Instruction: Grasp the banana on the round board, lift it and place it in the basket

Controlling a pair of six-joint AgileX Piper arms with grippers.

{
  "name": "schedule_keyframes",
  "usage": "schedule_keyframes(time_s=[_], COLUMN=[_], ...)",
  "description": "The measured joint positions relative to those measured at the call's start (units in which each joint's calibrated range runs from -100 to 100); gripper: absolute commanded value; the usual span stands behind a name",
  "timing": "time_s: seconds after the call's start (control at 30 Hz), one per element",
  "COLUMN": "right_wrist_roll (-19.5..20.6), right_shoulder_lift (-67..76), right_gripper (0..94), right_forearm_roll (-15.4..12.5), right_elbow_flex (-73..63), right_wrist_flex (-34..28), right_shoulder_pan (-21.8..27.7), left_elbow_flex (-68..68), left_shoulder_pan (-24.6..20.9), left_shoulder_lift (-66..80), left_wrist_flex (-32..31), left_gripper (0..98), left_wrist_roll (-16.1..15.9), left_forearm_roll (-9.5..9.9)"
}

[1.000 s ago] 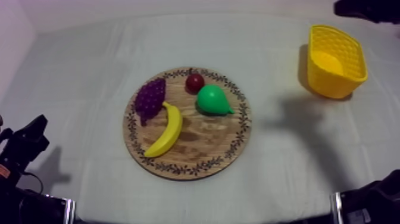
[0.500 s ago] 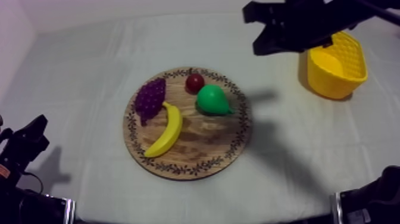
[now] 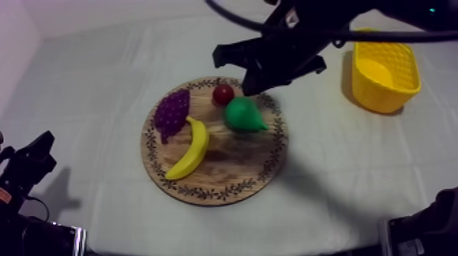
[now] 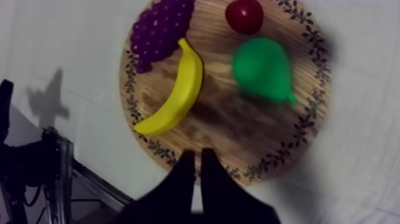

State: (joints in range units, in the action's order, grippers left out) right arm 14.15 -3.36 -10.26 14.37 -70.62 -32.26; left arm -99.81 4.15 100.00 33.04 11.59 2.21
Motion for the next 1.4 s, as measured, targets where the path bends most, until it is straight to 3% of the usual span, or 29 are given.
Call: schedule_keyframes(time_s=[0.13,0.33,0.5,0.87,1.4], right_wrist_roll=[-0.8,-0.6,-0.8,-1.0,-0.3], right_shoulder_lift=[-5.0,-9.9,-13.4,-22.9,-34.9], right_gripper=[15.8,63.7,81.1,85.6,79.1], right_forearm_roll=[-0.3,-0.5,-1.6,-2.5,-2.3], right_elbow_flex=[-1.5,-3.7,-5.6,-12.1,-21.0], right_wrist_flex=[1.9,2.4,1.4,0.8,-0.3], right_shoulder_pan=[-0.3,-1.7,-2.3,-1.6,-2.8], left_elbow_flex=[0.0,0.0,0.0,0.0,0.0], left_shoulder_pan=[0.0,0.0,0.0,0.0,0.0], left_shoulder_lift=[0.0,0.0,0.0,0.0,0.0], left_wrist_flex=[0.0,0.0,0.0,0.0,0.0], left_gripper=[0.1,0.1,0.1,0.1,0.1], left_wrist_roll=[0.0,0.0,0.0,0.0,0.0], left_forearm_roll=[0.00,0.00,0.00,0.00,0.00])
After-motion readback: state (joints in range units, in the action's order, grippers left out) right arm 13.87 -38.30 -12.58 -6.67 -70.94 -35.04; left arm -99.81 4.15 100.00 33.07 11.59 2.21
